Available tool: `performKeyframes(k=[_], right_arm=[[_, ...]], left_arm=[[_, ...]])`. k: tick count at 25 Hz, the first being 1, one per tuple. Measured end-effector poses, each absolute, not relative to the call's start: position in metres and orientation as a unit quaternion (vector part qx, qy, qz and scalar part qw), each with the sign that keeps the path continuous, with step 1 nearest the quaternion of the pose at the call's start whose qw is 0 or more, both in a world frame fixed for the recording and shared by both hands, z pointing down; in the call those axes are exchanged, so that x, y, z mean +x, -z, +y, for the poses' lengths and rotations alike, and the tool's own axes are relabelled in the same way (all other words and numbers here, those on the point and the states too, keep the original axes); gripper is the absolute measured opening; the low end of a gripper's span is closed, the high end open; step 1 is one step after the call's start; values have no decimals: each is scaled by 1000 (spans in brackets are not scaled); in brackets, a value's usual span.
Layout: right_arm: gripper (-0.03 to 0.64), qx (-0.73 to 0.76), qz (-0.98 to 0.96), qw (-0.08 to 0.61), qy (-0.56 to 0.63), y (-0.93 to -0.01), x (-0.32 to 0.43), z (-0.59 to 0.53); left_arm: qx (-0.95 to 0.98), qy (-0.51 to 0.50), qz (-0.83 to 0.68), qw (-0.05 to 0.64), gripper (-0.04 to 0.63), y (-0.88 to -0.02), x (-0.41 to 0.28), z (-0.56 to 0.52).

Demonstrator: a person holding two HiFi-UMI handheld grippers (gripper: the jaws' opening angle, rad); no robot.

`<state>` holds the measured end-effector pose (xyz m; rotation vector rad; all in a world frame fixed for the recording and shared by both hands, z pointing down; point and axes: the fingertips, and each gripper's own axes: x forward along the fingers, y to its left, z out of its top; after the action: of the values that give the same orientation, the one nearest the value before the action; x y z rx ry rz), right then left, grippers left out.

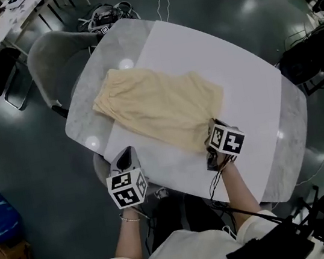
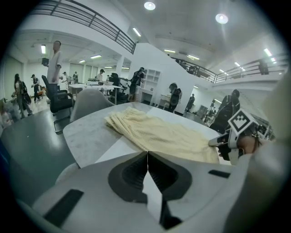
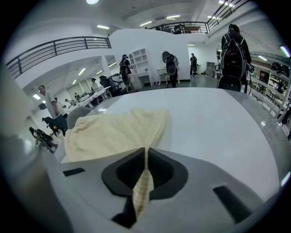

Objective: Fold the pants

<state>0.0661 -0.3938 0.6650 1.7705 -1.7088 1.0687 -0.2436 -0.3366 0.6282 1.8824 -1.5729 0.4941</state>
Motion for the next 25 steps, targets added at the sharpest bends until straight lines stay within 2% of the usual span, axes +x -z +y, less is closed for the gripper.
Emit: performKeyframes(k=[7,13,23,24,25], right_arm=[[11,625,-662,220,-351,-606,21,-417],[8,598,-700,225,-320,-567,-56,-450],[9,503,-800,187,-267,-517,-261,-526],[20,487,-813,179,-264,-522,-285,-535],[71,473,-824,171,-260,-528,-308,-541]], left_arm=[[708,-168,-614,308,9,-613,-288,-339],[696,-148,-635,301,8,-594,-335,-342],[653,-130,-687,292,8,-576,-426,-324],[647,-131,-691,294,8,-581,-432,-320],[641,-133,-695,298,8,-588,-438,-315]])
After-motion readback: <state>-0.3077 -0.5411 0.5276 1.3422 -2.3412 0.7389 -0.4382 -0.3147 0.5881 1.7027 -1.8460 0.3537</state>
